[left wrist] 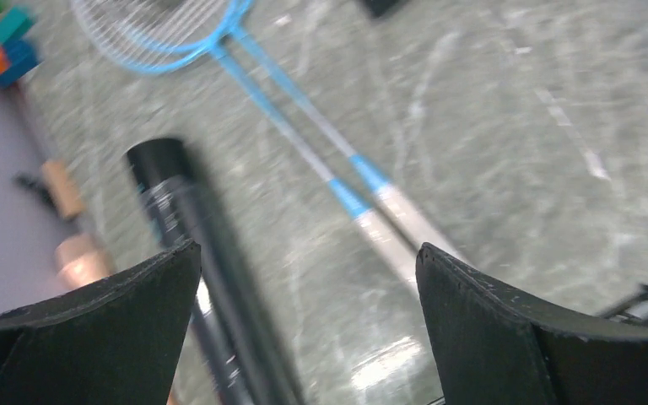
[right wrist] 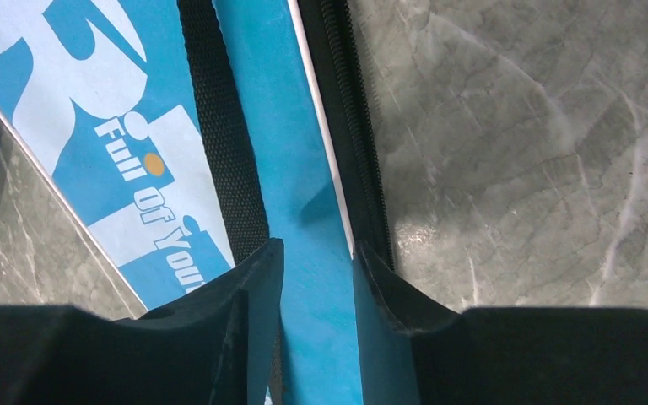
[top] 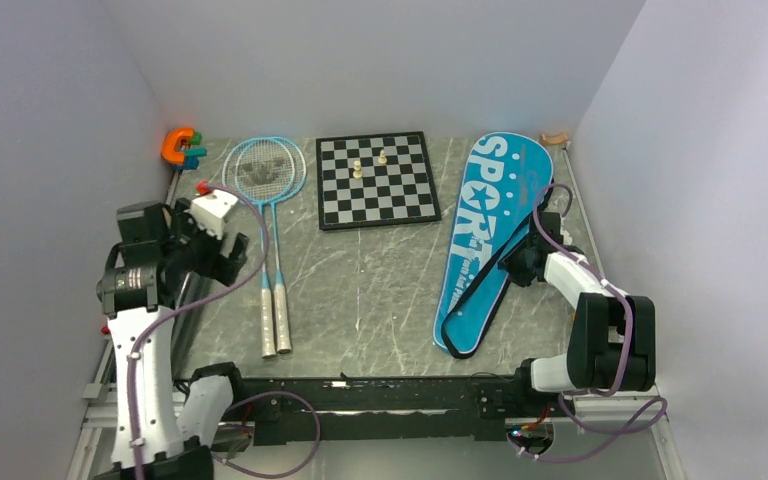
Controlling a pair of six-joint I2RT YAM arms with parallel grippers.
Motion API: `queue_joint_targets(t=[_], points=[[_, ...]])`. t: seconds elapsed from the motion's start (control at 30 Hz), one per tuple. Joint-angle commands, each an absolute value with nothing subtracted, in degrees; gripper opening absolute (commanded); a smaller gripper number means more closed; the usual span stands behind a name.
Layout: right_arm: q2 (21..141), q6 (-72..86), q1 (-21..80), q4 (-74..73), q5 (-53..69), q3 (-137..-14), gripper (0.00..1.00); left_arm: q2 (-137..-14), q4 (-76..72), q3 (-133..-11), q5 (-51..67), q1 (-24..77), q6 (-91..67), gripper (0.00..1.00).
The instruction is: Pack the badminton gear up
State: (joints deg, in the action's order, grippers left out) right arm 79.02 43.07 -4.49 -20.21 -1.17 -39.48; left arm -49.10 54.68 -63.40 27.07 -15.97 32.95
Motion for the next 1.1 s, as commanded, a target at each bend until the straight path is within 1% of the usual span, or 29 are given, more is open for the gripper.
queue_joint_targets(t=[0.0,0.03,0.1,0.13,0.2,0.27,0.37,0.5,0.63,0.73,0.83,0.9,0.93,1.07], points=[[79.3,43.3,-4.7,-17.3,-1.0,-39.4,0.40,-49.1,54.9,-65.4,26.8,-3.2,24.3,0.99],[79.6,43.1,-4.8,-17.5,-1.0,-39.4,0.44,-49.8,54.1,-65.9,25.4,0.0,23.4,1.00],[79.7,42.9,-4.8,-18.3,-1.6,-39.5,0.58,-51.6,53.4,-67.0,22.9,5.8,22.1,0.99],[79.5,42.9,-4.8,-18.7,-2.0,-39.3,0.62,-52.6,52.7,-67.3,21.3,8.4,21.7,1.00],[78.5,43.0,-4.8,-18.8,-2.2,-38.6,0.66,-54.5,51.3,-67.9,17.8,14.2,21.0,0.99],[77.5,43.2,-4.8,-18.2,-2.0,-37.6,0.65,-57.1,50.2,-68.8,17.1,17.1,20.0,0.99],[77.3,43.6,-4.8,-17.4,-1.6,-36.8,0.59,-61.4,48.9,-70.7,14.0,21.4,19.4,0.99],[78.8,44.3,-4.8,-15.9,-0.4,-36.4,0.48,-64.9,47.2,-70.8,10.4,26.1,19.5,0.99],[79.8,44.4,-4.9,-15.4,-0.3,-36.9,0.30,-66.6,45.3,-69.4,7.3,29.5,20.0,0.99],[79.6,44.1,-4.8,-16.3,1.4,-37.5,0.19,-67.8,44.4,-68.2,5.3,31.8,20.6,0.99],[77.9,44.2,-4.8,-17.7,1.9,-37.7,0.10,-69.3,43.4,-67.7,3.8,34.4,21.4,0.99],[75.6,44.6,-4.7,-18.4,3.4,-37.5,0.02,-70.6,42.8,-68.1,3.4,36.2,21.8,0.99],[74.3,44.8,-4.6,-18.6,4.5,-37.2,0.00,-71.4,42.6,-68.9,3.6,37.5,21.9,0.99],[67.1,47.2,-1.0,-21.2,5.4,-36.7,0.00,-77.0,42.4,-73.8,5.7,42.9,22.1,0.99]])
